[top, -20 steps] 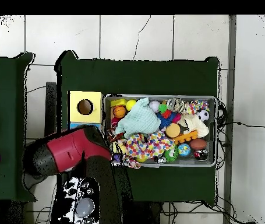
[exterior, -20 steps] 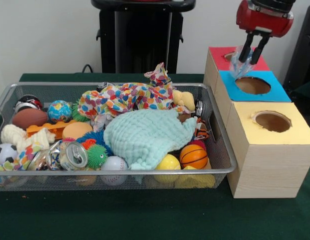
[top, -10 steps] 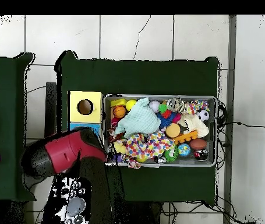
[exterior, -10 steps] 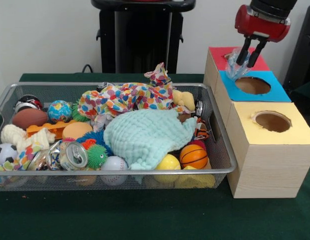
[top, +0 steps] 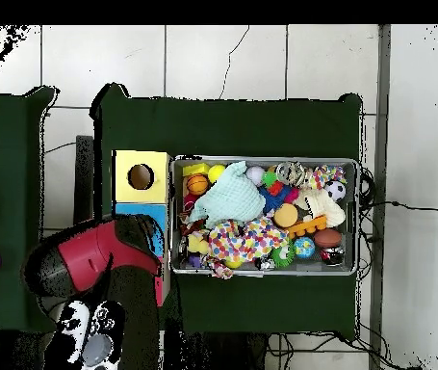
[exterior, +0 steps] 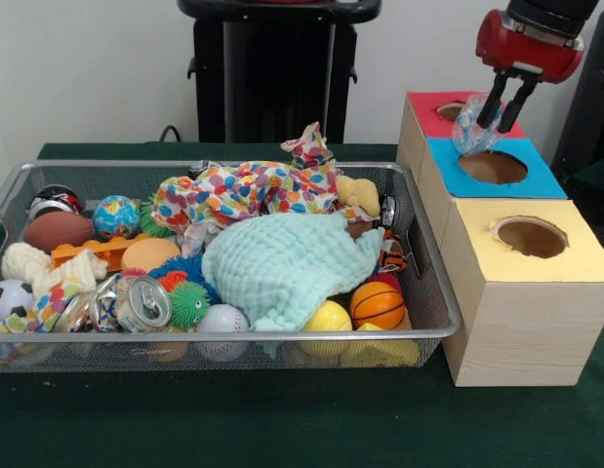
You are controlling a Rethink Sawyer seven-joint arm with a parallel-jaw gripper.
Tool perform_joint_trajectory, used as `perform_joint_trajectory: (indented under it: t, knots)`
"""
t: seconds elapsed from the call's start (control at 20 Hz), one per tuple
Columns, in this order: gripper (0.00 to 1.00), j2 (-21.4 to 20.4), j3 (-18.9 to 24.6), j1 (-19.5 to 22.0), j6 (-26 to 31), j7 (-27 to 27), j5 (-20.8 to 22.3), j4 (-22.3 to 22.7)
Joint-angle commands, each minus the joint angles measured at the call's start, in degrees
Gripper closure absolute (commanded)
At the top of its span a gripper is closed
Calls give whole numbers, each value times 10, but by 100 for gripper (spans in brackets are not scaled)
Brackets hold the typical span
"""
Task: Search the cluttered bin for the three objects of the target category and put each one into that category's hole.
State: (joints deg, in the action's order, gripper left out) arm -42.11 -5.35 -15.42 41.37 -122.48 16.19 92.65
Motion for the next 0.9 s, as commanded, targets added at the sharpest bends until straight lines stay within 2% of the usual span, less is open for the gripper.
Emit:
perform_joint_trajectory:
  t: [0.05,0.9]
  knots:
    - [100,58,-14,-15,-44,-177,-40,-10]
    - [100,84,-37,-27,-53,-142,-79,-41]
